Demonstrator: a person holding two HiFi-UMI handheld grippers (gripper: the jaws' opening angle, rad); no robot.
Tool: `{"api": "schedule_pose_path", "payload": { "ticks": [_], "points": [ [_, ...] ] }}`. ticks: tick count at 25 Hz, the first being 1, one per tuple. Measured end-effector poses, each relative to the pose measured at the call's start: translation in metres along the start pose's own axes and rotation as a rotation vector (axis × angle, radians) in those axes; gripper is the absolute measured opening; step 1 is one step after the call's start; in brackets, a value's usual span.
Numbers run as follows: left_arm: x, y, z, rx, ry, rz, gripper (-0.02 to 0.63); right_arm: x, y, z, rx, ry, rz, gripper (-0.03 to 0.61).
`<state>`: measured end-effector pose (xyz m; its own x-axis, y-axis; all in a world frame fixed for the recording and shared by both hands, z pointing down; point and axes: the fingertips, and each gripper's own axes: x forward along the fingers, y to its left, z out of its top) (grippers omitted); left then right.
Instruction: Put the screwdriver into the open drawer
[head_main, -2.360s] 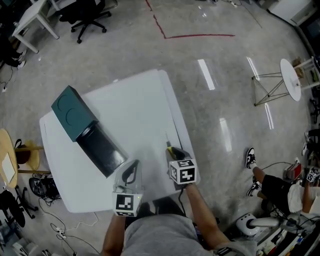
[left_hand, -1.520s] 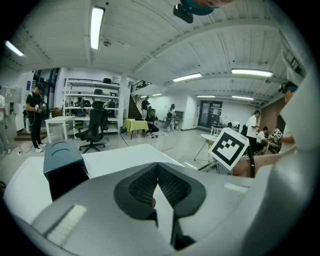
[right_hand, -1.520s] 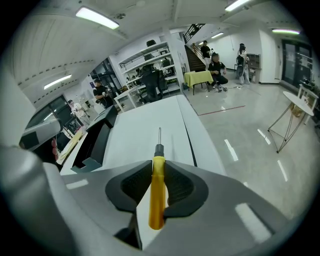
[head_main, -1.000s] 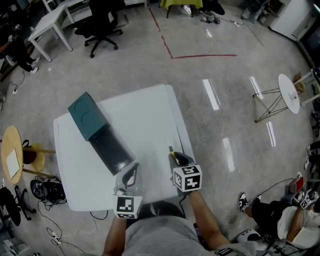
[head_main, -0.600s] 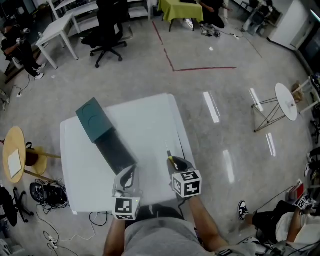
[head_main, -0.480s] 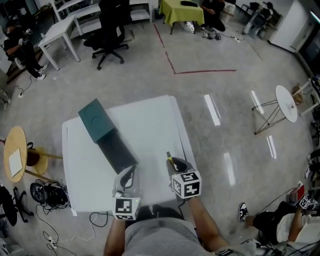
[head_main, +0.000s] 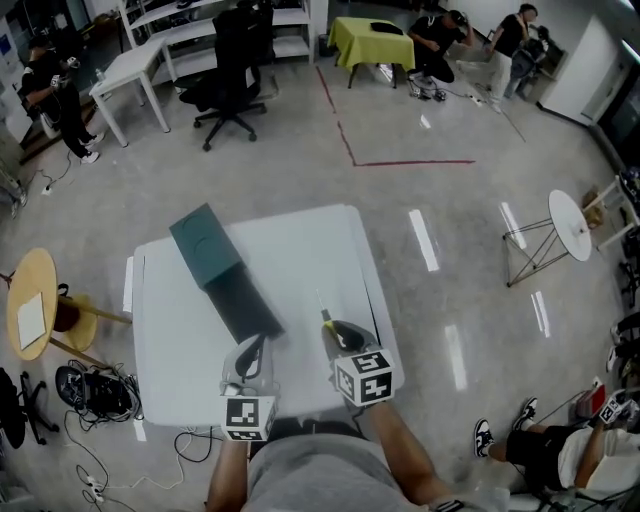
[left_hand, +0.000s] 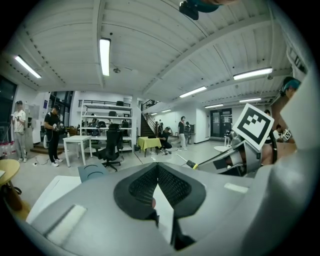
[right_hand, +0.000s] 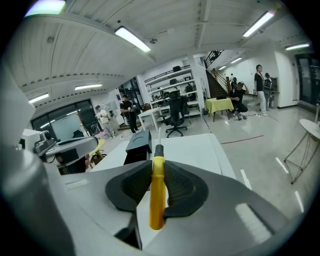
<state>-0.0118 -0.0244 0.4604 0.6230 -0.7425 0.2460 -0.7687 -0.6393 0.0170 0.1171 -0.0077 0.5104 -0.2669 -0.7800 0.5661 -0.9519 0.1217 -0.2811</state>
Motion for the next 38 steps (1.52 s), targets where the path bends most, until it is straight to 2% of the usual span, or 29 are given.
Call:
{"api": "schedule_pose_path", "payload": {
  "ticks": [15, 29, 38],
  "points": [
    [-0.017, 0.041, 0.011, -0.017, -0.030, 0.066, 0.011, 0.020, 0.056, 0.018, -0.073, 0.010, 0.090, 0.081],
    [-0.034, 0.098, -0.002, -0.053, -0.003, 0.189, 0.011, 0.070, 0.103, 0.020, -0.126, 0.076, 0.205, 0.081],
    [-0.033, 0.130, -0.019, -0.088, 0.031, 0.228, 0.011, 0.108, 0.125, 0.012, -0.147, 0.137, 0.244, 0.081]
  ]
}}
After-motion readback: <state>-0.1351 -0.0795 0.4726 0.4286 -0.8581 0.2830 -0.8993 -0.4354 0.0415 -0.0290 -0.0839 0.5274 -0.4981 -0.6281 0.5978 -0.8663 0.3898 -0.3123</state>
